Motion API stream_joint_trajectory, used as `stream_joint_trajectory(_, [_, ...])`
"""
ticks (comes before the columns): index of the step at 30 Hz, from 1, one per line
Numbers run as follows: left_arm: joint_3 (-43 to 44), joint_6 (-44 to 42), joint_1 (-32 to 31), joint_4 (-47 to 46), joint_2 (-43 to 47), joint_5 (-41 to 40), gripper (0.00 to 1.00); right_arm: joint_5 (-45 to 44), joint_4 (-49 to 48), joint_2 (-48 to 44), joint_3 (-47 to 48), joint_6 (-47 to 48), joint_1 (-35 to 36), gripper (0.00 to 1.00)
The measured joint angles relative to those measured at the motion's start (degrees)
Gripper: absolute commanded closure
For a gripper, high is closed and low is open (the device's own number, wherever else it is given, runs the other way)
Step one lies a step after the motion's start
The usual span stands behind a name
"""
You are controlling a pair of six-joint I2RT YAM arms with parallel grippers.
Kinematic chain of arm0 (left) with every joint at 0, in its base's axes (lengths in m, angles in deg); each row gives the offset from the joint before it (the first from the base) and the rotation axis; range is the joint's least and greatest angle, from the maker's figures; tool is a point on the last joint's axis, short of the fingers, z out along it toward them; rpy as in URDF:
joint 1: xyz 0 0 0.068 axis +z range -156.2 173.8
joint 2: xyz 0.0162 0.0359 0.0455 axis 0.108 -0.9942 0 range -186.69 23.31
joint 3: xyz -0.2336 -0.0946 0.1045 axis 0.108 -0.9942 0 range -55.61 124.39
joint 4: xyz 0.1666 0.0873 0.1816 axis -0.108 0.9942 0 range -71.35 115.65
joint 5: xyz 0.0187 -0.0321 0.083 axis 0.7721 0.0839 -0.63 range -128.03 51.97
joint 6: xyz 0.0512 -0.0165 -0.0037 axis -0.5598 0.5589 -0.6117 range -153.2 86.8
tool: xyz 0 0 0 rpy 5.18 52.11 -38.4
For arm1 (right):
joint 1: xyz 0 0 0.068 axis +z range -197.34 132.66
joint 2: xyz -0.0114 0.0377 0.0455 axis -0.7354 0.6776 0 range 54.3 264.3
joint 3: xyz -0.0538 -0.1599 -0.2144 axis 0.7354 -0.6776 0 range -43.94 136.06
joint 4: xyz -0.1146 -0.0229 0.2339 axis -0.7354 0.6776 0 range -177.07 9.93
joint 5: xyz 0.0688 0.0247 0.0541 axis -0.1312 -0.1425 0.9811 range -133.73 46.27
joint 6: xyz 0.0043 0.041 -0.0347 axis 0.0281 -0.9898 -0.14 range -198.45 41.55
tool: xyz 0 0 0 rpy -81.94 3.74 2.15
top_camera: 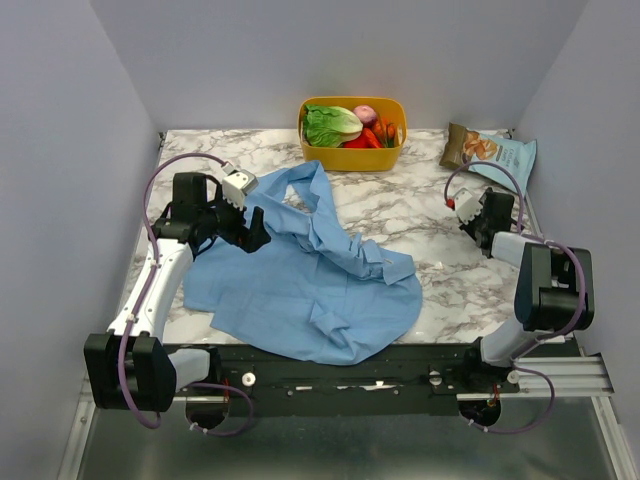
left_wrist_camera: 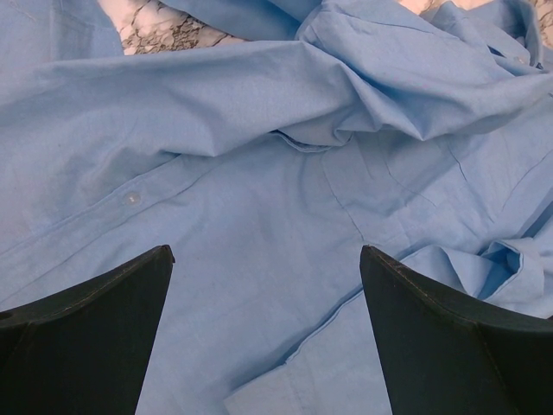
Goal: Remove the brooch from the garment
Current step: Place the brooch in the brooch box.
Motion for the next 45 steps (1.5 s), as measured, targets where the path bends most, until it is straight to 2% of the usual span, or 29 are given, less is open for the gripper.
stream_joint_trajectory(8, [-0.2, 0.0, 0.07, -0.04, 0.04, 0.11, 0.01, 0.0, 2.25, 0.22, 0.76, 0.39, 0.0, 0.78])
stream_joint_trajectory(16, [-0.2, 0.0, 0.35, -0.07, 0.04, 0.33, 0.01, -0.02, 3.5, 0.22, 1.27, 0.35, -0.02, 0.7])
stream_joint_trajectory(27, [-0.2, 0.0, 0.35, -0.11, 0.04, 0.35, 0.01, 0.0, 4.24, 0.2, 1.6, 0.33, -0.11, 0.68])
stream_joint_trajectory(31, [-0.2, 0.02, 0.37, -0.13, 0.04, 0.35, 0.01, 0.24, 4.68, 0.15, 1.64, 0.28, -0.39, 0.6])
stream_joint_trajectory(45, [-0.22, 0.02, 0.63, -0.39, 0.13, 0.39, 0.01, 3.21, 8.81, -1.86, 2.29, -0.46, -0.66, 0.57])
